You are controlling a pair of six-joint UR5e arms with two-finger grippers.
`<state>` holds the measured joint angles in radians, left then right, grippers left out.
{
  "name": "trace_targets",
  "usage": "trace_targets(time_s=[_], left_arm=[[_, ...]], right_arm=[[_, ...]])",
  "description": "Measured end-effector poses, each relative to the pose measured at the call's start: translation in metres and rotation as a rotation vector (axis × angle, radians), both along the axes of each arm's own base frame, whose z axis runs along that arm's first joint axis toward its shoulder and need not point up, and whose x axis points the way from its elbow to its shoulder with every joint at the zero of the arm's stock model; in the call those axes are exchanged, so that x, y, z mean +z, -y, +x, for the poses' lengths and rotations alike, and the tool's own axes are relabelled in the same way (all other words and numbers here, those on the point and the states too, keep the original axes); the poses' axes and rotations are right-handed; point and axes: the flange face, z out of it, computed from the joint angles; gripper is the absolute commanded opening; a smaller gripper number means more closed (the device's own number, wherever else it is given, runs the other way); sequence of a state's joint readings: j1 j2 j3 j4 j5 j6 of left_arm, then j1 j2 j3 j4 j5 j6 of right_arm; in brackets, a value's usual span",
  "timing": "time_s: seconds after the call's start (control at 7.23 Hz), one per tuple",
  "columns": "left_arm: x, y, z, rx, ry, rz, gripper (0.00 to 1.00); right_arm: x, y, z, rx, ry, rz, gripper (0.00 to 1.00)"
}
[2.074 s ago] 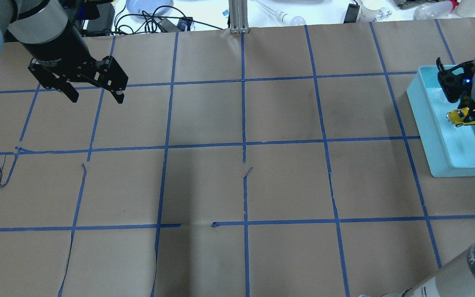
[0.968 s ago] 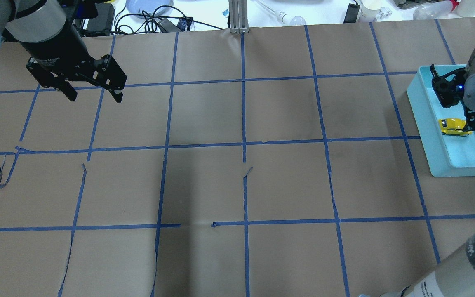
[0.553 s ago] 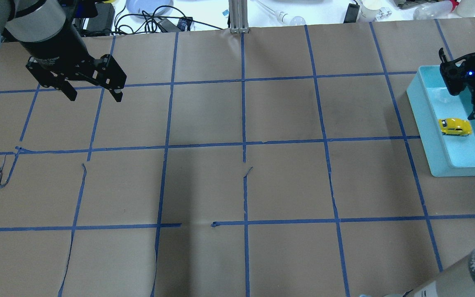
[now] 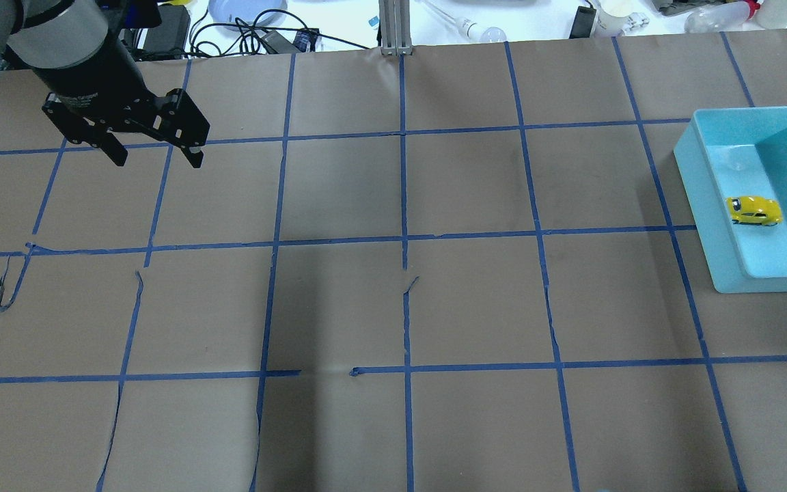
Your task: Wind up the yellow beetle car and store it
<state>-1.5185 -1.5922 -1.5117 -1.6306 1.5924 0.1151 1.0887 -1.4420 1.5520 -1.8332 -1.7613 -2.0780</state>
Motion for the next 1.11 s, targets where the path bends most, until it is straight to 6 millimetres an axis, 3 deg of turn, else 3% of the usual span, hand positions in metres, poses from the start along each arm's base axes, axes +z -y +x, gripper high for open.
trace_targets(time_s=[0.28,0.55,0.83,1.11], left_arm=[[0.0,0.0,0.0,0.0,0.0,0.0,1.0],[0.0,0.0,0.0,0.0,-0.001,0.0,1.0],[0.0,0.0,0.0,-0.001,0.0,0.0,1.0],[0.0,0.001,0.005,-0.003,0.0,-0.007,1.0]], right_arm=[[0.049,-0.01,0.006,-0.031,-0.003,-0.022,1.0],[0.058,-0.01,0.023,-0.129,0.062,-0.046,1.0],[0.059,-0.005,0.078,-0.273,0.124,-0.067,1.0],[0.067,-0.007,0.169,-0.431,0.152,-0.11,1.0]])
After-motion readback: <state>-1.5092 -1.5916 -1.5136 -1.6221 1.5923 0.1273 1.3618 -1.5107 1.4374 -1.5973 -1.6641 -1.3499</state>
